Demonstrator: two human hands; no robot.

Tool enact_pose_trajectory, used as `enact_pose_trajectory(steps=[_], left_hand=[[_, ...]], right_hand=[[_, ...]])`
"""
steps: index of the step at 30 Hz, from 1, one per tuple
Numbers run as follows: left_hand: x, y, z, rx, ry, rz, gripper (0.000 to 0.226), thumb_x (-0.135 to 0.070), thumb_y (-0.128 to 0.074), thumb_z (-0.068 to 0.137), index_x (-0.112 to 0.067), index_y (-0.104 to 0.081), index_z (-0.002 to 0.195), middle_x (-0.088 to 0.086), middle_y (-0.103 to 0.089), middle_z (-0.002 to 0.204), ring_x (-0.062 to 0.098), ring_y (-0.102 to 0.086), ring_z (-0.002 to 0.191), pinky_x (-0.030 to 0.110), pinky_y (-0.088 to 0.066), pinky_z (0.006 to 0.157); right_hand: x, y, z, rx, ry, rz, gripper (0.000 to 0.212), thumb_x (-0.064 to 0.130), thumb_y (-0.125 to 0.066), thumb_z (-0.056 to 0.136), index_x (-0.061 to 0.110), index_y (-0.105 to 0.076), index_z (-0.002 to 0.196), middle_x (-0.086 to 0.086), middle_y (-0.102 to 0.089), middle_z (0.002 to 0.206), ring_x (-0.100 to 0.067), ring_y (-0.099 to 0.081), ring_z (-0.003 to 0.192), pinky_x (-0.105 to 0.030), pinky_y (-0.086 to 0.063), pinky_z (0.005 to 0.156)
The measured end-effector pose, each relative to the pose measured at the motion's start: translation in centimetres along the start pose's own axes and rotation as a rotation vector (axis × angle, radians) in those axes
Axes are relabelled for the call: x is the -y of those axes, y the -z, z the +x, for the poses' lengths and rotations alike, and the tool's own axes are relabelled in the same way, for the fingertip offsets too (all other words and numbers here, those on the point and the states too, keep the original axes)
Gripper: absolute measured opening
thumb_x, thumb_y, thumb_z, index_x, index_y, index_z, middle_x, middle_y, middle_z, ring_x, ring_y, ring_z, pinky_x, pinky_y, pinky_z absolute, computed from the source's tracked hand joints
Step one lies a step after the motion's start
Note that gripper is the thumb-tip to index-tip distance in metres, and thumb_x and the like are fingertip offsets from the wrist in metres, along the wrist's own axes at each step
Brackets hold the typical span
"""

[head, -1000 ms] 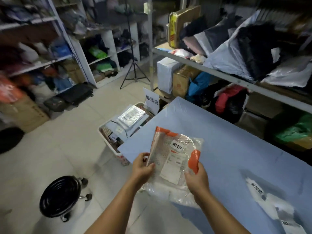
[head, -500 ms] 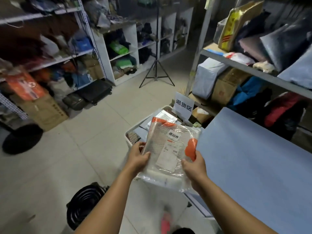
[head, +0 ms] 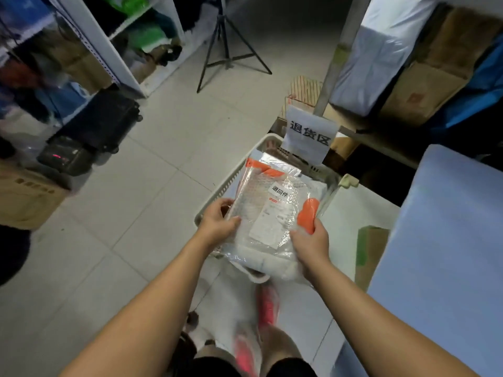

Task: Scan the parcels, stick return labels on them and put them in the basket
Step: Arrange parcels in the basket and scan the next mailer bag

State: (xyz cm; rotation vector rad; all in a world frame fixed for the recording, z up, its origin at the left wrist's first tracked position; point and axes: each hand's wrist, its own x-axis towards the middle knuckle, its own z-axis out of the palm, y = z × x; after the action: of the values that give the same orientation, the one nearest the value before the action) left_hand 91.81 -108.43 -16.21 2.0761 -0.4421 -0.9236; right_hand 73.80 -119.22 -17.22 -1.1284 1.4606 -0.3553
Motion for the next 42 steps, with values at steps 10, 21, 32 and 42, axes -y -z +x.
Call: enact_pose_trajectory(steps=[10, 21, 32, 42], left_hand=[[4.8, -4.0, 22.6, 0.225, -0.05, 0.108, 0.04, -0.009, -0.068, 0.089, -0.013, -0.052, 0.125, -0.008, -0.057, 0.101, 0.011, -0.059, 0.093, 0.028, -0.054, 0.077], [14.2, -7.5, 34.5, 0.344, -0.17, 0.352, 0.063, -0.034, -0.072, 0.087, -0.029, -0.039, 0.14, 0.002, -0.057, 0.121, 0.016, -0.057, 0.11, 0.035, -0.049, 0.095], [14.7, -5.1, 31.1, 0.325, -0.352, 0.147, 0.041, -0.015, -0.061, 0.094, -0.033, -0.058, 0.131, -0.007, -0.047, 0.111, -0.012, -0.049, 0.104, 0.005, -0.037, 0.098], [16.4, -5.8, 28.9, 0.391, -0.209, 0.408, 0.052, -0.022, -0.054, 0.099, -0.042, -0.038, 0.144, -0.008, -0.038, 0.116, 0.004, -0.048, 0.1, 0.039, -0.043, 0.108]], right_hand=[[-3.5, -10.3, 17.6, -0.215, 0.023, -0.021, 0.032, 0.007, -0.064, 0.088, 0.028, -0.058, 0.111, 0.02, -0.061, 0.088, 0.008, -0.058, 0.076, -0.011, -0.045, 0.069], [-11.1, -16.0, 27.5, -0.33, -0.03, -0.149, 0.042, 0.022, -0.073, 0.086, 0.019, -0.054, 0.123, 0.008, -0.058, 0.107, -0.013, -0.055, 0.098, -0.022, -0.039, 0.082], [-10.6, -15.9, 22.5, -0.313, 0.041, -0.107, 0.025, 0.022, -0.07, 0.089, 0.03, -0.053, 0.104, 0.023, -0.057, 0.094, 0.014, -0.053, 0.086, -0.003, -0.036, 0.07], [-14.0, -16.1, 22.1, -0.274, -0.019, -0.225, 0.038, 0.021, -0.07, 0.089, 0.016, -0.05, 0.121, 0.002, -0.063, 0.112, -0.022, -0.061, 0.1, -0.034, -0.049, 0.084]])
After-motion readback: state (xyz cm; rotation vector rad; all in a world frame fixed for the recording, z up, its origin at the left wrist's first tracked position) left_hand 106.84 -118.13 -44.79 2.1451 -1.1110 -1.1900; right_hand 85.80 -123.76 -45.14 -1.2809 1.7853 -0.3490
